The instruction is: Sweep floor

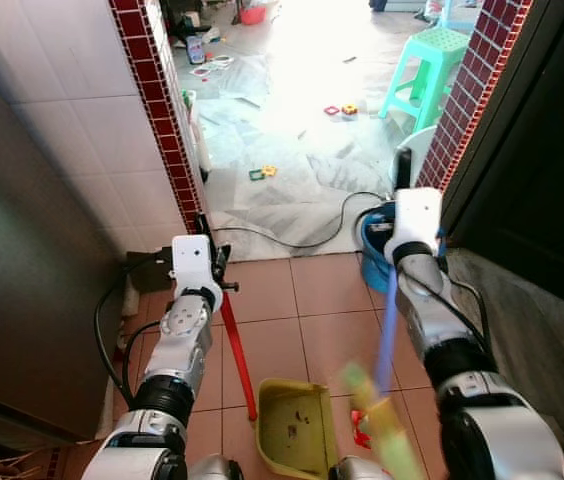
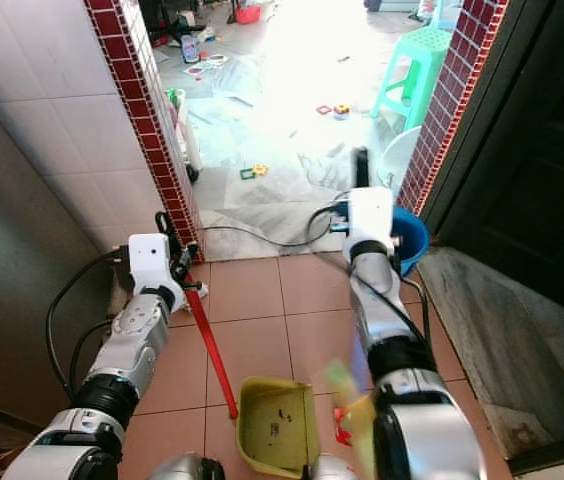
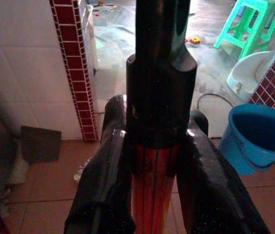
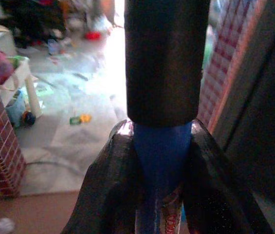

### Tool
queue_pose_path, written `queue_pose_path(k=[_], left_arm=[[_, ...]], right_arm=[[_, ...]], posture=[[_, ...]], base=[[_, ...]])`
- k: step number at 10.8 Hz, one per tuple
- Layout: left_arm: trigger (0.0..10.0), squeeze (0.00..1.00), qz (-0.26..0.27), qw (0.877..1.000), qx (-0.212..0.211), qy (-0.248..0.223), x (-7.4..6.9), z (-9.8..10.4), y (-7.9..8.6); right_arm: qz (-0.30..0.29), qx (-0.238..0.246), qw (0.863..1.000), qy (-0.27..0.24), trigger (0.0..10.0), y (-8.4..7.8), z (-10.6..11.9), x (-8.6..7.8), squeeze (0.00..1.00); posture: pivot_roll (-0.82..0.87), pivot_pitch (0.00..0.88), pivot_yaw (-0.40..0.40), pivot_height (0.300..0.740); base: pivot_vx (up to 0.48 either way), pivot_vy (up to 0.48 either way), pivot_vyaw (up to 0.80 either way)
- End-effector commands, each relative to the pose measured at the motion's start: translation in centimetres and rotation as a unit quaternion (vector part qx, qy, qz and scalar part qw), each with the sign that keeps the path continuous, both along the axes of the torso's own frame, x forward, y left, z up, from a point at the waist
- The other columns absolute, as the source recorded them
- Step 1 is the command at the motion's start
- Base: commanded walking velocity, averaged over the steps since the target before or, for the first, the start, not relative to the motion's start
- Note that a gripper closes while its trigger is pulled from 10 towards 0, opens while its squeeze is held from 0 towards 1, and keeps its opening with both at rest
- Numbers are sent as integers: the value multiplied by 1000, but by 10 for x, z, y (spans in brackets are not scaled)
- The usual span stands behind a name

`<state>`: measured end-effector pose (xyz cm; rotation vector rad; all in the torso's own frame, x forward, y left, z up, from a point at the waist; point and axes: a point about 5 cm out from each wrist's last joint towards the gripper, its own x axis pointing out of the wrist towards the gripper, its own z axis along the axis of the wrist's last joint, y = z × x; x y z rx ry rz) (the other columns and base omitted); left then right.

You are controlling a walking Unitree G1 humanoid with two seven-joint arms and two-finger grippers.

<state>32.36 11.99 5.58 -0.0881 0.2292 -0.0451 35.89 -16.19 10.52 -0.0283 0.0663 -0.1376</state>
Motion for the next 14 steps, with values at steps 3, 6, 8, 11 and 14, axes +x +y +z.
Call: queue_pose_path(k=[3, 6, 8, 11, 14], left_arm=[[10000, 0, 4, 1000, 30, -1, 1, 1, 2], [10000, 0, 9, 1000, 27, 2, 0, 0, 2], [10000, 0, 8, 999, 31, 0, 1, 1, 3], [10000, 0, 4, 996, 80, -36, 5, 11, 10], [10000, 0, -7, 992, 118, -34, 0, 7, 16]], right_arm=[[-37, 157, 987, 16, 10000, 14, 10, 11, 0], [35, 284, 956, -57, 10000, 36, 48, 21, 0], [106, 239, 959, -109, 10000, 43, 77, 23, 0], [149, 50, 967, -201, 10000, 35, 107, 18, 0], [72, -84, 976, -188, 10000, -1, 87, 8, 0]], posture=[[-131, 24, 71, 740], [-129, 23, 69, 740], [-134, 23, 71, 740], [-136, 24, 70, 740], [-135, 26, 68, 740]], base=[[0, 0, 0], [0, 0, 0], [0, 0, 0], [0, 0, 0], [0, 0, 0]])
